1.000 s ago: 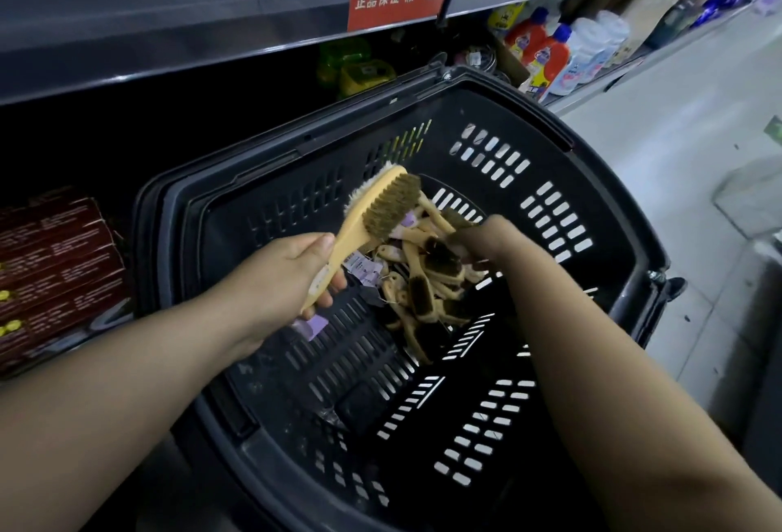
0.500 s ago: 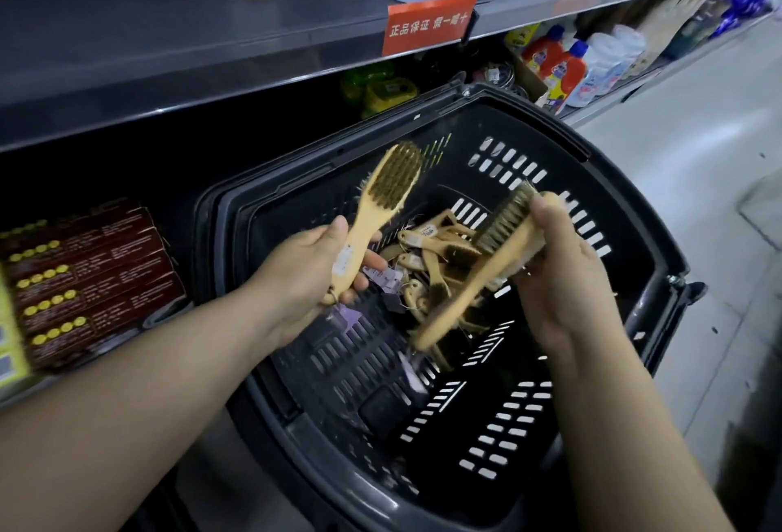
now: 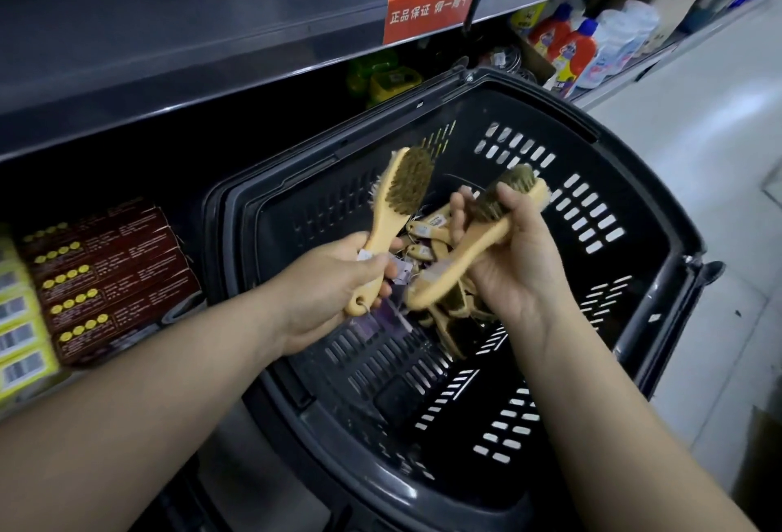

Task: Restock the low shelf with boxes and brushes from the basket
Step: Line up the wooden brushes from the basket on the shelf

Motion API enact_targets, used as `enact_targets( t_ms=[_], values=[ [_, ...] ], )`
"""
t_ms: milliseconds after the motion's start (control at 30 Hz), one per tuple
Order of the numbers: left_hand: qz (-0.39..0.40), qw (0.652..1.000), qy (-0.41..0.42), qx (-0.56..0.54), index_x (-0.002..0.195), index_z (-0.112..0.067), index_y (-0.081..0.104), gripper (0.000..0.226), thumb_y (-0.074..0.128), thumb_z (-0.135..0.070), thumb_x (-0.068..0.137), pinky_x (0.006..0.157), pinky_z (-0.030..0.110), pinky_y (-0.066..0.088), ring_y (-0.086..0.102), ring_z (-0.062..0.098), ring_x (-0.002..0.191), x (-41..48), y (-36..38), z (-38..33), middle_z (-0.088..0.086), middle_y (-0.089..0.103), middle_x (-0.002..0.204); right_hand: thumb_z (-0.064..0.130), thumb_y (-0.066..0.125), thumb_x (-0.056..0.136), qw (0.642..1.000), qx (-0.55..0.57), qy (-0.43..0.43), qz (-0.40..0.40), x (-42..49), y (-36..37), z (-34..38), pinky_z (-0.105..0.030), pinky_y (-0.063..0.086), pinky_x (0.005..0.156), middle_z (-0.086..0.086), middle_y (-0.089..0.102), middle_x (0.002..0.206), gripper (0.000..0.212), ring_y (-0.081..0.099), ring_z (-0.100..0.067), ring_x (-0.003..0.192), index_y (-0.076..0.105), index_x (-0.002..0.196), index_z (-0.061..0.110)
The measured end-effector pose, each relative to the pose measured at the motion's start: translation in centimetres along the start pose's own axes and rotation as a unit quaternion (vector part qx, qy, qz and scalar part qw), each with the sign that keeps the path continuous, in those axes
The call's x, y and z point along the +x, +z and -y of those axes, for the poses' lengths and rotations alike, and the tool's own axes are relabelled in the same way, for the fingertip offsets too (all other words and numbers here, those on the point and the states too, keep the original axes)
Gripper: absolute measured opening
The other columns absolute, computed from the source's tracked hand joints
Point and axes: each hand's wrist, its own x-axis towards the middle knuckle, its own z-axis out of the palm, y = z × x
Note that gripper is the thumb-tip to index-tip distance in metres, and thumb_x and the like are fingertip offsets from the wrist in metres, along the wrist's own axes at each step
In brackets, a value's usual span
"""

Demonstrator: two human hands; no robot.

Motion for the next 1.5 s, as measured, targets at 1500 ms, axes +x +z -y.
enact_targets(
  t_ms=[1500],
  values=[
    [-0.119, 0.990, -0.063, -0.052, 0.089, -0.017, 0.066, 0.023, 0.065, 0.004, 0.080, 0.046, 0.020, 0.043, 0.062, 0.005, 0.053, 1.1, -0.9, 1.1, -0.002, 0.067, 0.067, 0.007, 0.042, 0.098, 0.647, -0.735, 0.122, -0.159, 11.8, -13.3, -5.9, -0.001, 0.033, 0.039, -0.006, 0.054, 0.099, 0.039, 0.034, 0.003, 0.059, 0.041, 0.135, -0.004]
  ],
)
